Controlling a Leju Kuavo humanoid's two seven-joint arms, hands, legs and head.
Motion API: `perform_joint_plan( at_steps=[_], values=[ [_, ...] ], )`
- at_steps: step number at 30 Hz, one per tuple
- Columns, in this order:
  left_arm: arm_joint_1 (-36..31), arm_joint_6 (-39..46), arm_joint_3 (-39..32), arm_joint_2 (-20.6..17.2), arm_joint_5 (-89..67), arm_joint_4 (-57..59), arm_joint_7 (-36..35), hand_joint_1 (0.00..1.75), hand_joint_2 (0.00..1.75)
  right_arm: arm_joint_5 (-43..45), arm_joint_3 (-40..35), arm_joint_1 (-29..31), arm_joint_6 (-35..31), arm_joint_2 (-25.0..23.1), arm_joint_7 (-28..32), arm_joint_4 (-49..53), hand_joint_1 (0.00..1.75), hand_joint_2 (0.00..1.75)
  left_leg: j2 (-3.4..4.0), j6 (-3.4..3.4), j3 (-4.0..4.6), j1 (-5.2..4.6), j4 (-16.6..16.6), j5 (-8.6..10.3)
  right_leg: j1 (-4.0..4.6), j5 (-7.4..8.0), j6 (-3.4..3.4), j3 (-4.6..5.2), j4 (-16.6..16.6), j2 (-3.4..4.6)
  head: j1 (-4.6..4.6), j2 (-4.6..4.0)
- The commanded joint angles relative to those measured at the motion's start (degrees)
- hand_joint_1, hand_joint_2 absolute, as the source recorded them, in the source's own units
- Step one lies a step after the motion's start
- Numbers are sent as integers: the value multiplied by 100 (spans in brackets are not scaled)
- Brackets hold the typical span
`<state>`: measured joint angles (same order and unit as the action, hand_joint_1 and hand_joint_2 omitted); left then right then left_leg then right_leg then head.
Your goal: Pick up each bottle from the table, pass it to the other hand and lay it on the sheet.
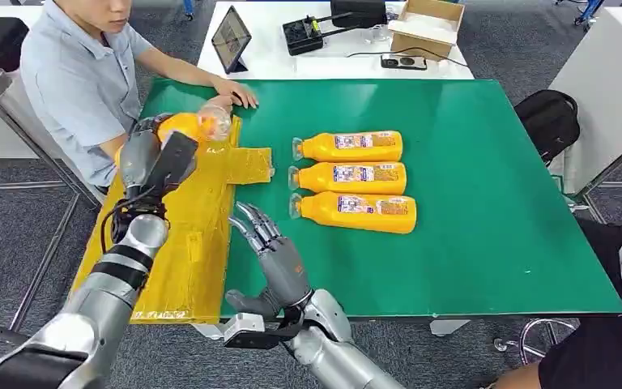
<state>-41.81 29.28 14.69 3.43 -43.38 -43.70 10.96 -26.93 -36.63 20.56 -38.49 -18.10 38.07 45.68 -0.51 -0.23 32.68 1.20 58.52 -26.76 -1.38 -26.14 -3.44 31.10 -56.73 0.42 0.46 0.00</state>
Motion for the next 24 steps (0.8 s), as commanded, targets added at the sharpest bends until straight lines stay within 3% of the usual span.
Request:
perform_joint_plan(
  at_steps=[1, 24],
  values=[
    [2629, -2349, -808, 559, 4616, -3945, 1988, 0, 175, 106, -222, -1722, -151, 1232, 193, 4355, 0, 175, -7, 5, 7, 4, 4, 3, 6, 1, 12, 1, -1, -14, 0, 0],
    [2671, -2342, -799, 548, 4731, -3999, 1957, 0, 175, 15, -127, -1780, -151, 1241, 193, 4384, 0, 175, -1, 8, 8, 6, 2, 3, 10, 3, 17, 1, 2, -10, 0, 0]
  ],
)
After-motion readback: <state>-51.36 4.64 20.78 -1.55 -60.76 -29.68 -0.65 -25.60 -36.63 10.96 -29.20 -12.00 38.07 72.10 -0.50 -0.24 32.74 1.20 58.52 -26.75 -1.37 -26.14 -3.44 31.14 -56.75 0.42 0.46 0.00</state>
